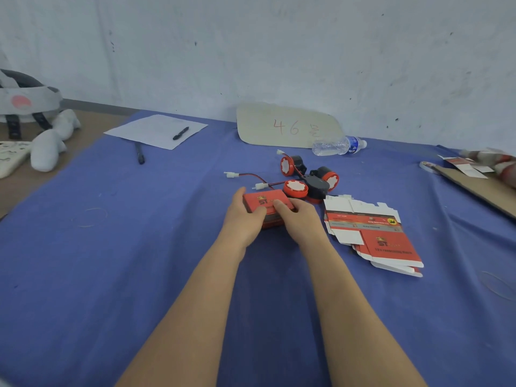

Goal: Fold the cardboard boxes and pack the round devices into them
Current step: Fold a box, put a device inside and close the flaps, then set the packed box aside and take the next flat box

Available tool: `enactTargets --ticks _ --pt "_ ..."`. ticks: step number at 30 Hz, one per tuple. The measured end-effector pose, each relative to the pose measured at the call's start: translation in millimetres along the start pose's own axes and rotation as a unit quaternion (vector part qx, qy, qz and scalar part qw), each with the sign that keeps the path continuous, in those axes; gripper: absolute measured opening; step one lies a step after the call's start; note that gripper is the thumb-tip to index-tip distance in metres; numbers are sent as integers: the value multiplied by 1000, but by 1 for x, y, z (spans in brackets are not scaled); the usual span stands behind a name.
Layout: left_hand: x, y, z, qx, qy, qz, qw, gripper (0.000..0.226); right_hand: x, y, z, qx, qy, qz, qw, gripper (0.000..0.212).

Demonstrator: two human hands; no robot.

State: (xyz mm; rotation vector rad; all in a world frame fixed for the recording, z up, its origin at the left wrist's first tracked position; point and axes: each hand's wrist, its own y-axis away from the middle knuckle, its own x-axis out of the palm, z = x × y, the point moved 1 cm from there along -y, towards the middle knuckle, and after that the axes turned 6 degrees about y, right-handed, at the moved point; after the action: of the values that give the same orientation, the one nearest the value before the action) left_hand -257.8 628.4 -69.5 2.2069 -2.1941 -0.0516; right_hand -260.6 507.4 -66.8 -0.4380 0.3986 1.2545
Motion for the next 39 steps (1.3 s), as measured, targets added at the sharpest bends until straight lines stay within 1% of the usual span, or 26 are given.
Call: enactTargets --ticks 2,3,5,6,8,10,11,13,15,16,18,20,22,25,27,29,30,32,33,34,35,36,38,39 --pt "1 0 0 -24 -8 -20 999 61 0 -1 0 3 3 3 1000 25" --pt "3 1 0 -28 -28 -36 999 55 0 -1 -1 6 4 3 1000 26" --pt "7 4 0 -7 -115 -62 991 39 1 0 -2 7 3 -2 1000 29" --pt "9 6 2 11 -158 -70 985 39 1 1 -2 7 -1 -4 1000 31" --pt "12 5 5 42 -215 -74 973 46 1 2 0 16 -38 -12 999 34" --pt "11 6 5 86 -226 -72 968 54 -1 3 4 32 -139 -18 990 33" --pt "11 7 3 110 -194 -64 973 55 -1 5 6 35 -199 -16 979 30" --pt "15 13 -6 139 -55 -33 988 55 -5 9 12 23 -287 -13 958 21" --pt "24 23 -22 137 67 3 988 54 -18 16 18 2 -294 -43 955 16" --pt "33 29 -30 133 98 19 986 52 -30 21 20 -2 -290 -70 955 15" --pt "60 42 -50 131 123 49 983 48 -65 35 20 10 -277 -135 951 14" --pt "104 60 -71 121 156 99 975 44 -115 55 15 29 -250 -225 941 17" --pt "161 91 -93 86 196 182 960 41 -176 87 9 41 -214 -332 918 22" --pt "253 161 -119 48 208 304 928 43 -272 154 0 49 -117 -468 874 28" --pt "305 218 -130 57 180 381 905 45 -328 205 -11 69 -43 -528 845 28" --pt "346 277 -134 81 124 461 875 47 -372 255 -23 125 37 -575 808 31" --pt "361 303 -134 107 73 495 859 48 -390 277 -29 167 73 -591 786 36" --pt "382 340 -130 154 -34 535 830 49 -413 310 -38 272 142 -591 746 45" --pt "387 351 -127 161 -62 546 820 51 -418 320 -41 309 170 -585 731 49" --pt "389 358 -125 160 -71 556 812 53 -420 326 -41 324 188 -581 723 50" --pt "390 359 -124 155 -58 555 815 54 -419 326 -41 311 199 -583 723 50" --pt "387 355 -124 155 -31 535 830 52 -415 323 -39 277 205 -586 734 49" --pt "374 335 -128 172 37 467 867 38 -400 305 -34 159 159 -594 773 43" --pt "367 320 -129 178 64 435 880 25 -387 291 -28 103 114 -587 794 39"
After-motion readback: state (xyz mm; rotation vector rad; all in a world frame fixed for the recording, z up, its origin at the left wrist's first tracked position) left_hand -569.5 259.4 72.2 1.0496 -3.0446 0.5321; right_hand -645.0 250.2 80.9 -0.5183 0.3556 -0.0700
